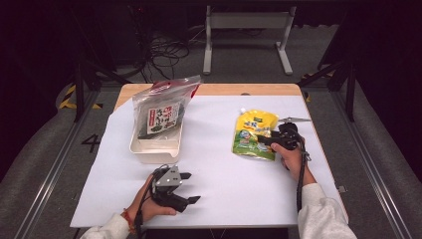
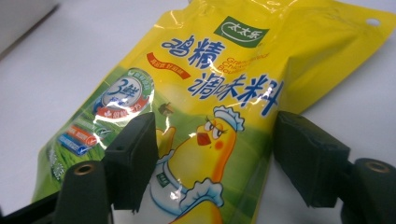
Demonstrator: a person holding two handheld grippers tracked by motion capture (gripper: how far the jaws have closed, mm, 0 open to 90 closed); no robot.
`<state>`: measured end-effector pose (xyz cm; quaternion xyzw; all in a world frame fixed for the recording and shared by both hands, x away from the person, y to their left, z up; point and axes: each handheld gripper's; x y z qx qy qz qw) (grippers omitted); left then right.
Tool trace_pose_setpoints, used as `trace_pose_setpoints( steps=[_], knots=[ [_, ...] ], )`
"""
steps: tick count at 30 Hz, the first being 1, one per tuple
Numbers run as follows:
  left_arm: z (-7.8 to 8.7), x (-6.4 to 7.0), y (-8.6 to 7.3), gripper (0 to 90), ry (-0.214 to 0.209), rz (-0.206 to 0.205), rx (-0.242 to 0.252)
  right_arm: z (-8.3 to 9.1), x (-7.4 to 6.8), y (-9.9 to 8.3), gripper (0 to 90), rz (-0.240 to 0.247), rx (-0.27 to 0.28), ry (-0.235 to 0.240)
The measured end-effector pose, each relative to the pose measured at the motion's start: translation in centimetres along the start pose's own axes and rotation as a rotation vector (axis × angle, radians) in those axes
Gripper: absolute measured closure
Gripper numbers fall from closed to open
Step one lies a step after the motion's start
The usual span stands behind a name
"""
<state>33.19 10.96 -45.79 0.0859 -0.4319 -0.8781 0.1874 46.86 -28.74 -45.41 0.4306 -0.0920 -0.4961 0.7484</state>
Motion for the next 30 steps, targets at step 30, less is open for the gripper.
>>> trace_pose_setpoints(
  steps=[30],
  knots=[
    [-8.4,-6.3,5.4,14.4,-0.064,0.375,-0.002,-0.7,-7.1,-2.7,59.6,0.302,-0.137,0.461]
  ],
)
Point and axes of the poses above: each handheld gripper's, and its own axes: z roughly backward along the jaws, y roughly out of its top, x roughly to its right, and after that the axes turned 5 degrees about y, right-handed
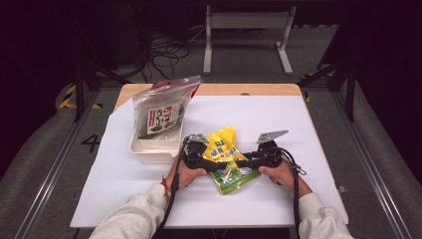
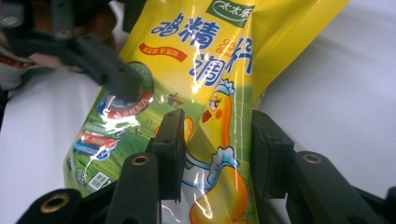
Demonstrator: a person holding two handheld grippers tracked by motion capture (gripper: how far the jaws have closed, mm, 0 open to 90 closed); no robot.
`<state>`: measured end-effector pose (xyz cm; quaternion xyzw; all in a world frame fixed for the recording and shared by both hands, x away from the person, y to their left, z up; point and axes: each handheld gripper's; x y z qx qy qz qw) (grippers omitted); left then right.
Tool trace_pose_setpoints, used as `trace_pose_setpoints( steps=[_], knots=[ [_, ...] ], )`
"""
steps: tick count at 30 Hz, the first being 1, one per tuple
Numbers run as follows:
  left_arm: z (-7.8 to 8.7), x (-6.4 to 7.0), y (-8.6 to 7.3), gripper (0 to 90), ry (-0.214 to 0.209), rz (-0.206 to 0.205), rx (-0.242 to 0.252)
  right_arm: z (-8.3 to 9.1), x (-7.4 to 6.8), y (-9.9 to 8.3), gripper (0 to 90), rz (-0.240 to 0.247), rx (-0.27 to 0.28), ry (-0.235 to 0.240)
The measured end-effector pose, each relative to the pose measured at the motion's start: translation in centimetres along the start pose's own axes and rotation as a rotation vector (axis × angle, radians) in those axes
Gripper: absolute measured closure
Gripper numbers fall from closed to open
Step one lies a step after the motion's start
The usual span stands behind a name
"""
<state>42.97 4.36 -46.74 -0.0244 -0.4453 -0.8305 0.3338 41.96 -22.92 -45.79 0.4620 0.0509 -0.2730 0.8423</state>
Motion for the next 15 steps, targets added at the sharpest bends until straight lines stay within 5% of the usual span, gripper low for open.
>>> trace_pose_setpoints(
  steps=[4,11,14,15],
  knots=[
    [0.5,0.0,0.0,27.8,-0.018,-0.03,0.047,-0.1,-0.5,-0.1,60.6,0.01,0.011,-0.007],
    [3.1,2.4,0.6,78.9,-0.078,-0.154,0.178,1.7,-2.3,-0.1,53.7,0.032,0.115,-0.028],
    [3.8,3.4,0.9,84.2,-0.1,-0.197,0.202,2.9,-3.3,0.0,49.7,0.052,0.136,-0.047],
    [4.6,4.4,1.1,85.2,-0.094,-0.249,0.22,3.4,-4.0,0.0,44.6,0.068,0.133,-0.077]
  ],
)
Point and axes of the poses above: each handheld gripper's, and its own axes: z roughly backward along the jaws, y roughly out of its top, x roughly to its right, and after that the axes turned 5 degrees about y, right-handed
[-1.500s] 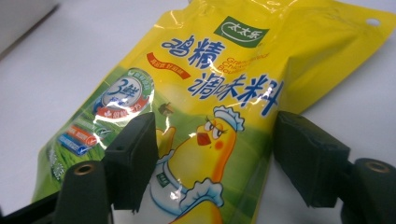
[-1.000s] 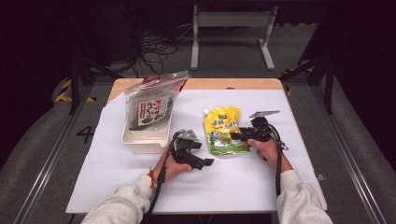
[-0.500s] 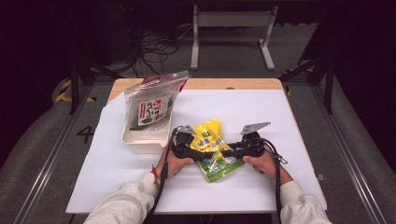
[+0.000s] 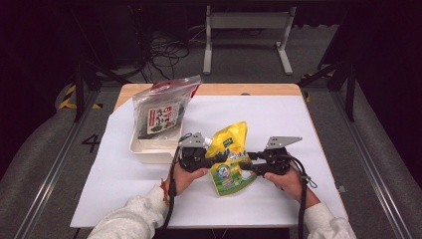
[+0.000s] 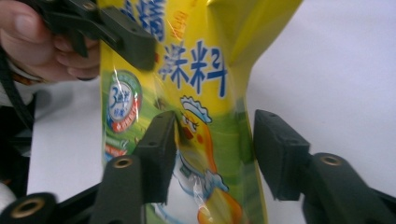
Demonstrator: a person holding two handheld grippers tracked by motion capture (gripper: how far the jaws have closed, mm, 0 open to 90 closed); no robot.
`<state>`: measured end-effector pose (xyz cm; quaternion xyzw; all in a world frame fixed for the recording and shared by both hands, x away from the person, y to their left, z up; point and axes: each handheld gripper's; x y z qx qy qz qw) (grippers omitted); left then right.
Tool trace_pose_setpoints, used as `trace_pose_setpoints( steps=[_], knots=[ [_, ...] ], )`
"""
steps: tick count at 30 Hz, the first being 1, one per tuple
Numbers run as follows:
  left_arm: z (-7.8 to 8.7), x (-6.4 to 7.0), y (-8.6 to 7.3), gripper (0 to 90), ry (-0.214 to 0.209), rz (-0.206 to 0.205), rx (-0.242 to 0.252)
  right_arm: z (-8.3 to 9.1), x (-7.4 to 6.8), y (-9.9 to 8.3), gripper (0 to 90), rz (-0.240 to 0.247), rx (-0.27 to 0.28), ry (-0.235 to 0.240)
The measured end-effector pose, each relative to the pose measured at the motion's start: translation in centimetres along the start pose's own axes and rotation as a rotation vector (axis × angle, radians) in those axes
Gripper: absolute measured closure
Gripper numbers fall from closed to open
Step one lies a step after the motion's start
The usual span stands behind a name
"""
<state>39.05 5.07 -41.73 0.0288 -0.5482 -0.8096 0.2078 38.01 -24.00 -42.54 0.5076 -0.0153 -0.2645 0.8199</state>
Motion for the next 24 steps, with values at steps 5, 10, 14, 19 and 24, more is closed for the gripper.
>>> trace_pose_setpoints(
  steps=[5,10,14,19,24],
  knots=[
    [0.8,1.0,0.5,87.3,-0.007,-0.054,0.019,1.8,-1.6,0.0,36.0,0.034,0.005,-0.051],
    [1.8,1.7,1.0,87.5,0.005,-0.123,0.047,4.0,-2.8,-1.5,29.3,0.054,-0.012,-0.135],
    [2.5,2.5,1.7,87.4,0.021,-0.17,0.048,4.5,-3.1,-2.1,27.9,0.052,-0.026,-0.153],
    [3.5,2.8,2.2,87.4,0.036,-0.207,0.05,4.9,-3.4,-2.9,25.5,0.063,-0.048,-0.19],
    [4.8,2.9,2.8,87.4,0.034,-0.248,0.061,5.2,-3.5,-3.6,23.0,0.051,-0.061,-0.209]
  ],
)
Point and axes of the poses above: each handheld gripper's, and its own axes: z roughly backward along the jaws, y roughly out of its top, x roughly to its right, and after that the axes turned 5 degrees about y, right-handed
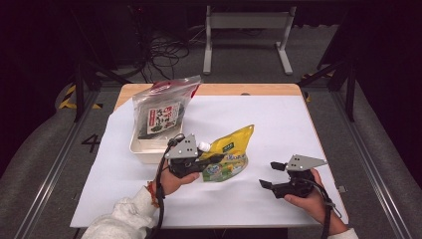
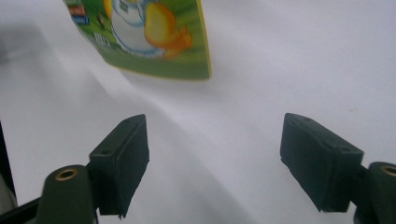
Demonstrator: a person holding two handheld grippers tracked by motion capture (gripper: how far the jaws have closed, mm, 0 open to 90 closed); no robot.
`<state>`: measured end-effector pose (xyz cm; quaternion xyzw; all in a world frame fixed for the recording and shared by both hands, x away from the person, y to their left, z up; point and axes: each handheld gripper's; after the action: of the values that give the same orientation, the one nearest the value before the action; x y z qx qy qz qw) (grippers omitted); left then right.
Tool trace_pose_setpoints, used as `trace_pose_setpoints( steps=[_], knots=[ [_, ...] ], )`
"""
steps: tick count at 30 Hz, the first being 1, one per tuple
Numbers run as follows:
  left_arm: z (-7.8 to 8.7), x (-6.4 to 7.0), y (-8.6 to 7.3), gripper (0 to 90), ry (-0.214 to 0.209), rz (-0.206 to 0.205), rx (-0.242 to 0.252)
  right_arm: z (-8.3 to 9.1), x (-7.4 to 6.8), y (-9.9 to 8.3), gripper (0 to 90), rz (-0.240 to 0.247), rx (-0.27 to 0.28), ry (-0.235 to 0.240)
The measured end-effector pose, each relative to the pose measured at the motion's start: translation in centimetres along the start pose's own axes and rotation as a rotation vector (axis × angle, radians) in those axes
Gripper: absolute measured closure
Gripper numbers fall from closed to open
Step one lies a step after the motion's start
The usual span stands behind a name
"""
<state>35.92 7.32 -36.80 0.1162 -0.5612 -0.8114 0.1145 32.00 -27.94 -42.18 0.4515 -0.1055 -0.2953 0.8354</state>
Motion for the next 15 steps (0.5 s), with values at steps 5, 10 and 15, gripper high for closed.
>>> trace_pose_setpoints(
  steps=[5,10,15],
  knots=[
    [0.9,-0.4,0.3,87.4,0.009,-0.014,0.012,0.1,0.1,-0.5,20.4,-0.017,-0.004,-0.009],
    [1.9,-0.9,0.4,87.4,0.031,-0.025,0.015,0.3,0.0,-0.6,16.7,-0.003,-0.016,-0.019],
    [3.0,-1.4,0.4,87.4,0.051,-0.028,0.019,-0.1,-0.2,-0.7,15.9,0.01,-0.03,-0.021]
  ],
)
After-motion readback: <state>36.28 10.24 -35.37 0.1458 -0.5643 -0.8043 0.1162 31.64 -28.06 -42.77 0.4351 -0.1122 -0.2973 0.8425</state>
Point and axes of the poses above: each handheld gripper's, and its own axes: z roughly backward along the jaws, y roughly out of its top, x roughly to its right, and after that the axes turned 5 degrees about y, right-handed
